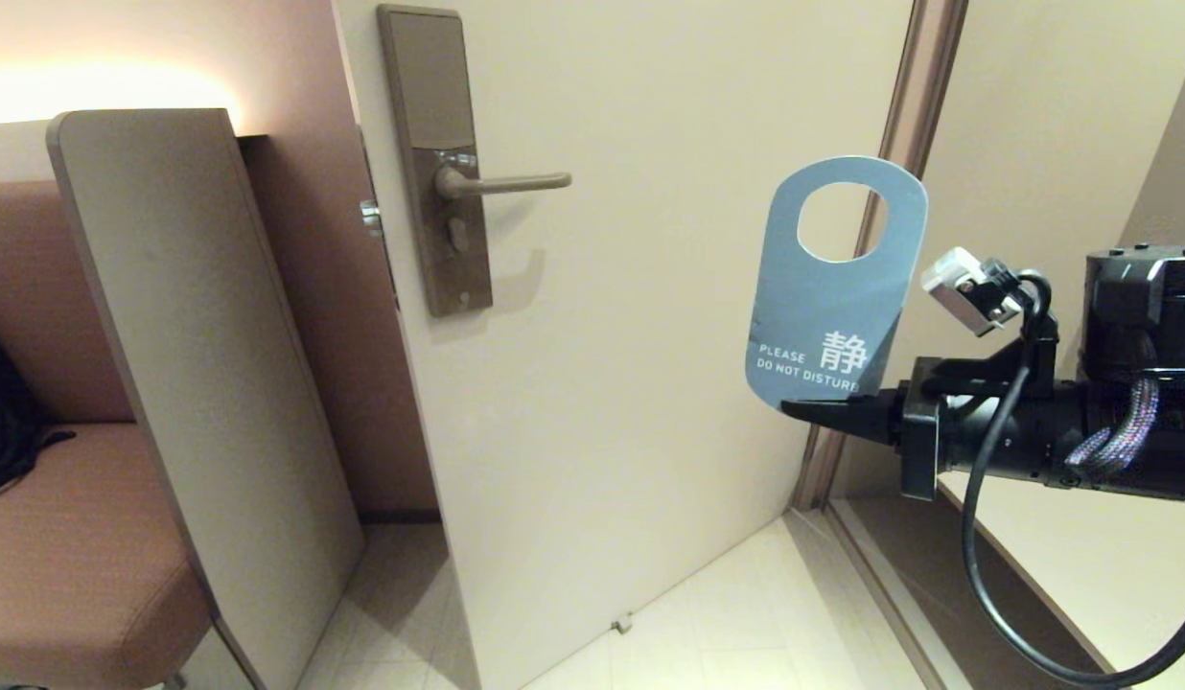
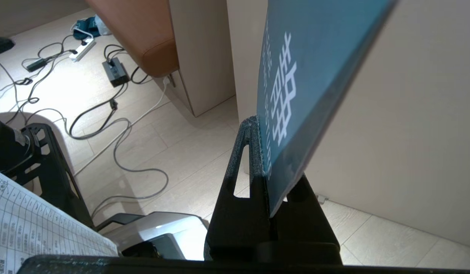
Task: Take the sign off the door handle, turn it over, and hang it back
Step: Hang the sign back with the other side facing out
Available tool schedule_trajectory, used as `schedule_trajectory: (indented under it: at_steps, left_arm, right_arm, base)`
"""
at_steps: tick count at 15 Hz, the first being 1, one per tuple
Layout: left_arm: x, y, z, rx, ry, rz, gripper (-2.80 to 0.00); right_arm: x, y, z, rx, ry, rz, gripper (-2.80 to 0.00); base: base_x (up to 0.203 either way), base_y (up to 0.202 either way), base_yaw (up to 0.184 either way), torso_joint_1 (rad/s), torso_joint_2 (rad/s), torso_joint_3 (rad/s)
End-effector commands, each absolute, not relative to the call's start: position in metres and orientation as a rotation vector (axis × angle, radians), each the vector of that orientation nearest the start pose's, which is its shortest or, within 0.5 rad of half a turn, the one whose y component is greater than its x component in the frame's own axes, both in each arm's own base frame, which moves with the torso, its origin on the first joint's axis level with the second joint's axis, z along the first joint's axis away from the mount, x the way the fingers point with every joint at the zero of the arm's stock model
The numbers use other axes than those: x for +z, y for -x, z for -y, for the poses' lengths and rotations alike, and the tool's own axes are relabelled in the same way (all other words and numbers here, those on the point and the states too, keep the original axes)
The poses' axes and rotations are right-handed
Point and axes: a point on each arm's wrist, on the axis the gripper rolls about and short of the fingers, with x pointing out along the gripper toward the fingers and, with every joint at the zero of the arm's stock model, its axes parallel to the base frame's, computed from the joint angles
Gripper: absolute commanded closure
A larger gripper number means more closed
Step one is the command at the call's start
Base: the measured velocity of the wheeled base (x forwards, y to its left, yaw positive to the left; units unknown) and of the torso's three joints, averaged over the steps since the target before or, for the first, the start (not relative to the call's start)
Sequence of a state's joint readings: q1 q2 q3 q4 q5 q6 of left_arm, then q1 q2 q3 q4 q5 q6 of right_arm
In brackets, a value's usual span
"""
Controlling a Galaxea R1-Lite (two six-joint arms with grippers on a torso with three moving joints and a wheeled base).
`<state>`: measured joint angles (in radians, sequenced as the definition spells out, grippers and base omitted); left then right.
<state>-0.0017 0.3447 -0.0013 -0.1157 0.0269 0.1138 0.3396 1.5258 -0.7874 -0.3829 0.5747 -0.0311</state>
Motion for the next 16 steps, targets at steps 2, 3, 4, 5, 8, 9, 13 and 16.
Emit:
schedule_trajectory:
  at_steps: [2,3,4,5,8,9,13,16]
  left_arm:
    - [0.0776,0.0208,0.0001,-0.01,-0.1,-0.047,0.0]
    - [0.0756,0.0234,0.0002,-0.014,-0.092,-0.031,0.0]
    - [0.0744,0.0239,0.0003,-0.015,-0.078,-0.033,0.0]
    - [0.0744,0.0239,0.0002,-0.012,-0.065,-0.033,0.0]
    - [0.0755,0.0232,0.0001,-0.003,-0.052,-0.008,0.0]
    - [0.0753,0.0229,0.0,-0.001,-0.05,-0.005,0.0]
    - [0.0754,0.0229,0.0,0.0,-0.048,-0.003,0.0]
    - [0.0754,0.0229,0.0,0.0,-0.048,-0.003,0.0]
  right_arm:
    - [0.2019,-0.2423,-0.0989,0.914,-0.015,-0.356,0.0]
    - [0.2019,-0.2428,-0.0991,0.914,-0.016,-0.356,0.0]
    - [0.2017,-0.2444,-0.0996,0.914,-0.016,-0.357,0.0]
    - [0.2015,-0.2449,-0.0997,0.914,-0.016,-0.357,0.0]
    - [0.202,-0.2471,-0.1001,0.893,-0.013,-0.357,0.0]
    - [0.2032,-0.2476,-0.0999,0.891,-0.013,-0.352,0.0]
    - [0.2036,-0.2478,-0.1,0.891,-0.013,-0.351,0.0]
    - [0.2042,-0.2479,-0.1,0.891,-0.013,-0.348,0.0]
  base:
    - [0.0,0.0,0.0,0.0,0.0,0.0]
    - [0.0,0.0,0.0,0.0,0.0,0.0]
    - [0.0,0.0,0.0,0.0,0.0,0.0]
    - [0.0,0.0,0.0,0.0,0.0,0.0]
    - [0.0,0.0,0.0,0.0,0.0,0.0]
    - [0.0,0.0,0.0,0.0,0.0,0.0]
    - [0.0,0.0,0.0,0.0,0.0,0.0]
    - [0.0,0.0,0.0,0.0,0.0,0.0]
